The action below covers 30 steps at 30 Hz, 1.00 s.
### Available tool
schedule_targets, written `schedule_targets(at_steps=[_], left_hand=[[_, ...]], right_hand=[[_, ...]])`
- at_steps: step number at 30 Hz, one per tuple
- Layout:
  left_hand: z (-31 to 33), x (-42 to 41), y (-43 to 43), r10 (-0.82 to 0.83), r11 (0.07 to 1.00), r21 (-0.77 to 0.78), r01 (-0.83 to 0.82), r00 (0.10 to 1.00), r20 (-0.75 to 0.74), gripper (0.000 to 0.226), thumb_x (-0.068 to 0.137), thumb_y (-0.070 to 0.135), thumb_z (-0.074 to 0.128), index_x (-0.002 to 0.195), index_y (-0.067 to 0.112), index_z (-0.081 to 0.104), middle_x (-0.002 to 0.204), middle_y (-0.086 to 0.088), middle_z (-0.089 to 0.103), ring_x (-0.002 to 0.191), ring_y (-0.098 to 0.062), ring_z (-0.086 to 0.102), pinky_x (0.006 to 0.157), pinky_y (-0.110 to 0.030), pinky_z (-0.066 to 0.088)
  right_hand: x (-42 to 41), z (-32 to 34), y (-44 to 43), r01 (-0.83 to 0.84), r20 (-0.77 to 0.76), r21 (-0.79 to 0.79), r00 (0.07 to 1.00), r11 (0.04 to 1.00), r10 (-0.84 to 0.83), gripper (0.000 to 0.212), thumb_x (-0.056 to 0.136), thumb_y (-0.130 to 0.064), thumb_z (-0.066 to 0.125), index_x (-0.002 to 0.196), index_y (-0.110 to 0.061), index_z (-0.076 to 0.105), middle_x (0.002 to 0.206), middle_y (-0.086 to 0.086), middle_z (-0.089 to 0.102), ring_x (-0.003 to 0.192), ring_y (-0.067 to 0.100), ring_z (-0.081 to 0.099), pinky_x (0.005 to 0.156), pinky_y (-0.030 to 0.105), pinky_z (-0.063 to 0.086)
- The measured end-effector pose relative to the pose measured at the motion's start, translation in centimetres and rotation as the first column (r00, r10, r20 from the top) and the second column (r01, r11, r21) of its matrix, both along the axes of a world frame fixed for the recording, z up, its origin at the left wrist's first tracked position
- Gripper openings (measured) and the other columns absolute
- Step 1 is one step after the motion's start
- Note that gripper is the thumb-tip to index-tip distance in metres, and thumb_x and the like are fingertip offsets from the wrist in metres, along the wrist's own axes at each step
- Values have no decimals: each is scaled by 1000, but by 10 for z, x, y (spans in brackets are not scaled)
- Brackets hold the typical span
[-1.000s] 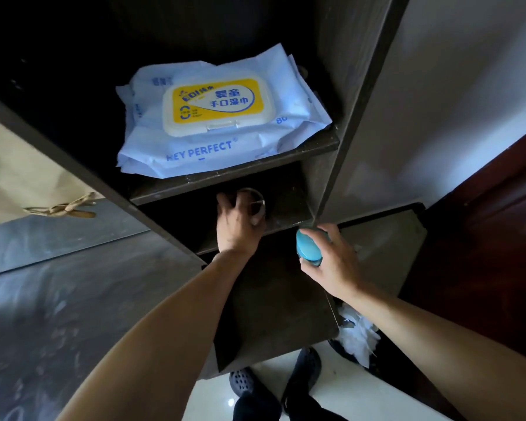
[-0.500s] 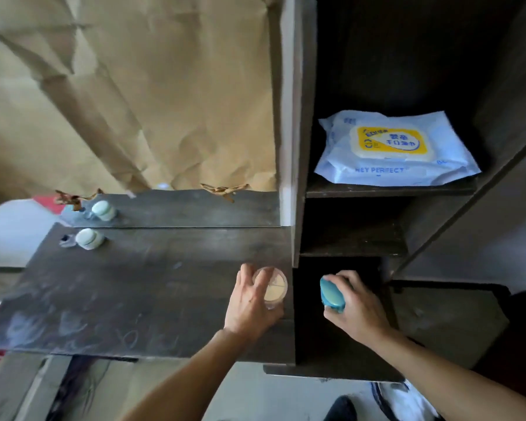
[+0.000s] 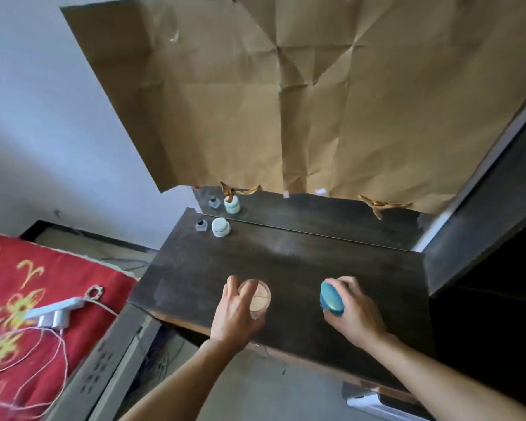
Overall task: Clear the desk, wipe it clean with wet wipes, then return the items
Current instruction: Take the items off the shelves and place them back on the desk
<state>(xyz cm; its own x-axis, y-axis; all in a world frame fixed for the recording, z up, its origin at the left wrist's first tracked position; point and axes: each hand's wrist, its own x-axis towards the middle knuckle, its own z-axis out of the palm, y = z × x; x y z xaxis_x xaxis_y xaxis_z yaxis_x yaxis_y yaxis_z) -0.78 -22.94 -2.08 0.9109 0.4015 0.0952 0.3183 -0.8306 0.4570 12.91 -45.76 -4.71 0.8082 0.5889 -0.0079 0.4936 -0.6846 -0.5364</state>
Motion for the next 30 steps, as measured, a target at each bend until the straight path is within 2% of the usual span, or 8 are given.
schedule_targets(at_steps=[6, 13, 16, 20, 22, 25, 30], left_hand=[[-8, 8, 58, 62, 998, 35, -59, 995, -81, 55, 67, 35, 72, 117, 22, 53, 107, -3, 39, 100, -27, 47, 69, -37, 53], [-27, 62, 121, 43, 998, 52, -35, 983, -176, 53, 71, 34, 72, 118, 20, 54, 110, -6, 41, 102, -27, 46, 71, -37, 52], [-37, 92, 148, -1, 999, 41, 10, 977, -212, 51, 71, 33, 74, 115, 19, 55, 108, -7, 43, 98, -28, 50, 72, -38, 52], [-48, 137, 176, -39, 998, 41, 50, 970, -238, 49, 74, 35, 73, 117, 22, 53, 116, -6, 45, 100, -27, 53, 81, -35, 51], [-52, 156, 184, -39, 998, 44, 52, 964, -265, 46, 77, 36, 70, 117, 20, 53, 118, -8, 46, 98, -29, 54, 84, -36, 48], [-61, 180, 195, -88, 994, 41, 104, 955, -283, 44, 80, 37, 66, 117, 17, 52, 117, -9, 48, 96, -29, 55, 85, -36, 46], [-82, 208, 219, -211, 973, 30, 227, 940, -266, 44, 78, 35, 69, 112, 14, 51, 116, -9, 48, 94, -30, 57, 80, -39, 49]], right_hand=[[10, 2, 66, -41, -19, -56, 999, 998, 40, 69, 70, -36, 73, 132, -31, 41, 125, -7, 40, 94, 22, 61, 75, 29, 49], [61, -19, 146, -40, -70, -69, 997, 997, 35, 59, 71, -33, 74, 122, -27, 44, 121, -4, 41, 91, 23, 61, 70, 28, 47], [82, -30, 181, -20, -99, -92, 995, 996, 11, 56, 73, -34, 74, 119, -25, 42, 122, -3, 39, 89, 22, 60, 68, 25, 45], [104, -41, 220, 5, -130, -91, 991, 996, -17, 53, 74, -34, 73, 115, -23, 41, 121, -1, 38, 90, 25, 59, 71, 32, 47], [110, -45, 233, 22, -129, -92, 991, 995, -34, 52, 74, -33, 74, 113, -22, 41, 120, 0, 38, 92, 24, 59, 71, 31, 45], [117, -52, 249, 40, -107, -100, 993, 994, -51, 51, 74, -31, 75, 111, -21, 42, 120, -1, 39, 96, 21, 57, 71, 23, 41], [123, -66, 277, 108, -76, -51, 991, 993, -112, 53, 67, -23, 81, 105, -20, 43, 115, 3, 44, 99, 21, 58, 75, 28, 49]])
